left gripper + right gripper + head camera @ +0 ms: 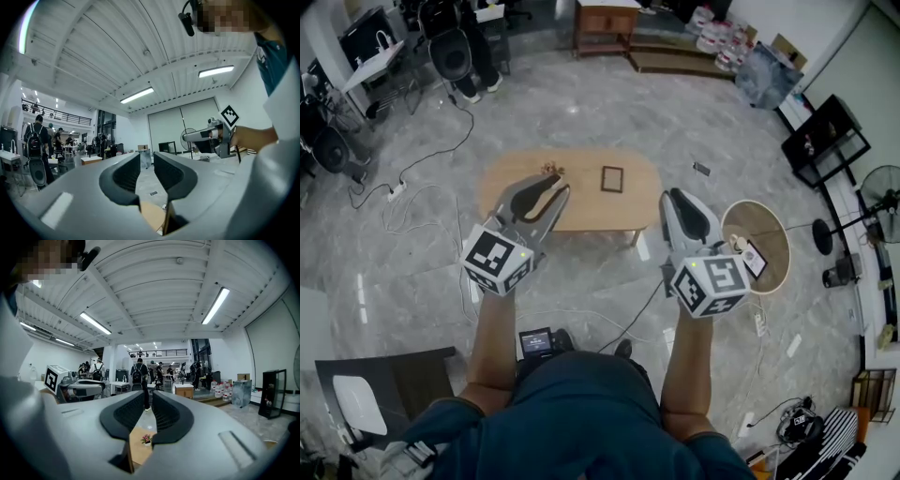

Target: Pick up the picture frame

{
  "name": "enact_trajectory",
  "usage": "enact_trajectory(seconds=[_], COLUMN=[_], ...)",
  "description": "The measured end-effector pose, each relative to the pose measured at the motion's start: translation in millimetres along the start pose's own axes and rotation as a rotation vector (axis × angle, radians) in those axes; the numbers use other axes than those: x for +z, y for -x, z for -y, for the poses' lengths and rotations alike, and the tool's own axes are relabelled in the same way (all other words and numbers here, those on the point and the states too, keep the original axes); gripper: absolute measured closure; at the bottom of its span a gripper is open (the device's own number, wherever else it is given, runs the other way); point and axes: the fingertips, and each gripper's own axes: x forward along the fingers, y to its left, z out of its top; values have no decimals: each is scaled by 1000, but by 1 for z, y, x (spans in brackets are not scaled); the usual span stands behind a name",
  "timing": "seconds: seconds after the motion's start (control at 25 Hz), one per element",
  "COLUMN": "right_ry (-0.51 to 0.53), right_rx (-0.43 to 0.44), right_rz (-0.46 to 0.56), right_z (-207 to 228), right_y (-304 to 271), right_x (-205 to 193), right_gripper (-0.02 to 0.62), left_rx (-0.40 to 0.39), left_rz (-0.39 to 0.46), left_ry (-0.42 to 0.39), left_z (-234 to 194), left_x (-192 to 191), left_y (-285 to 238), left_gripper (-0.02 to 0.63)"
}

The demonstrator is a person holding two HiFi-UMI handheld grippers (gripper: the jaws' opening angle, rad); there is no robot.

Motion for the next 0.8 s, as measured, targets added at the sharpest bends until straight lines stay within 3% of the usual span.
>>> enact_trajectory(seconds=[0.44,0.8], right_ry=[-45,-74], right_rx=[-21,61], right_rz=[31,27], right_z=[-5,43], right_y=[-13,-48], right_x=[6,2], right_gripper=[531,531], left_rx=[-15,53], left_rz=[33,-13], left_ry=[18,4], left_z=[-19,-26], left_x=[-5,-11], left_y=[2,-41], left_gripper=[525,524])
